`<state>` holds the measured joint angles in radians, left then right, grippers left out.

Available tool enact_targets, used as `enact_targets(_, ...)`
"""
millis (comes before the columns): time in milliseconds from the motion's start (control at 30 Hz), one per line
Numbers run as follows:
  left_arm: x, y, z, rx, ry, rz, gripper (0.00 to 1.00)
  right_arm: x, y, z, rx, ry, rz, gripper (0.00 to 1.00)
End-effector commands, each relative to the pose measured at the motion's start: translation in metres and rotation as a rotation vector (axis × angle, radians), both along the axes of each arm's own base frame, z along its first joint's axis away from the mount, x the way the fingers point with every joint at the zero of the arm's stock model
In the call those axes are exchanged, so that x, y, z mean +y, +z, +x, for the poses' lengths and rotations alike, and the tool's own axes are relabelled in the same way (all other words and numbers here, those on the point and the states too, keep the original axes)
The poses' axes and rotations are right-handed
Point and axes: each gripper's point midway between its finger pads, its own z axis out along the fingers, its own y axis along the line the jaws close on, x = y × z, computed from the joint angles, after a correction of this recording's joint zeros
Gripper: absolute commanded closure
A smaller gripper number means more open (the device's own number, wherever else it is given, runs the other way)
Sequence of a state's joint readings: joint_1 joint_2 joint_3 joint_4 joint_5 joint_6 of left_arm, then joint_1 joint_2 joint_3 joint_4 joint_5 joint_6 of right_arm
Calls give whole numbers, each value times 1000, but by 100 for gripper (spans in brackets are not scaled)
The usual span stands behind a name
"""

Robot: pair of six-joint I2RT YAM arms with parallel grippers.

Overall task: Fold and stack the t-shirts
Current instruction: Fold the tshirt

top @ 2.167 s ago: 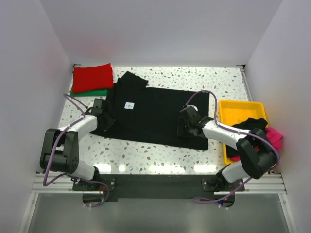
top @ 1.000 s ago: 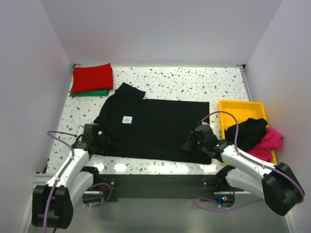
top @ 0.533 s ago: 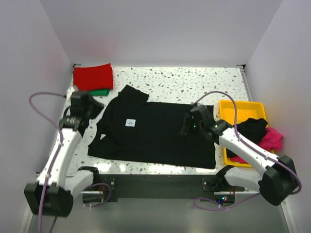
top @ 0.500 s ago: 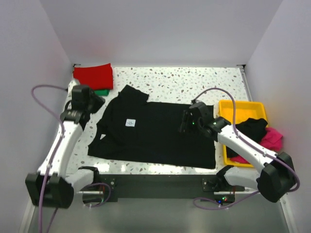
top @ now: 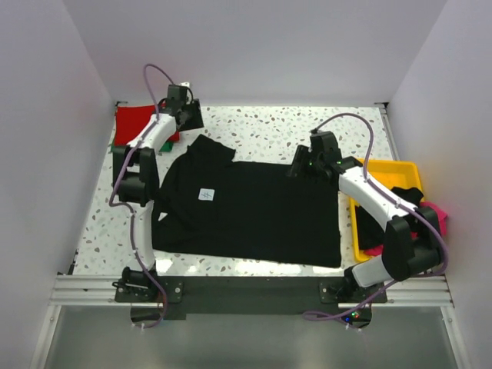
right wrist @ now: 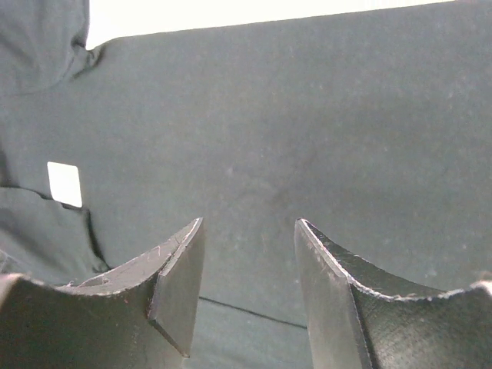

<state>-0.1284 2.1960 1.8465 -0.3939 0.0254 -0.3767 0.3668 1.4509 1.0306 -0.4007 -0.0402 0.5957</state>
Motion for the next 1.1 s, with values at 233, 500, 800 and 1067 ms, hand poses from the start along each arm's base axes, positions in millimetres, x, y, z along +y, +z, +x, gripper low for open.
enact_targets(233, -11, -48, 21, 57, -189, 143, 42, 9, 23, 21, -93, 37, 18, 47)
enact_targets(500, -41, -91, 5, 124, -271, 151, 50, 9, 12, 25, -71, 32, 1, 48)
enact_targets(800, -34, -73, 6, 74, -201, 221, 93, 8, -4, 37, -37, 8, -29, 48)
enact_targets(1067, 11, -15, 26, -67, -46, 339, 100, -6, -6, 53, -33, -51, -118, 48)
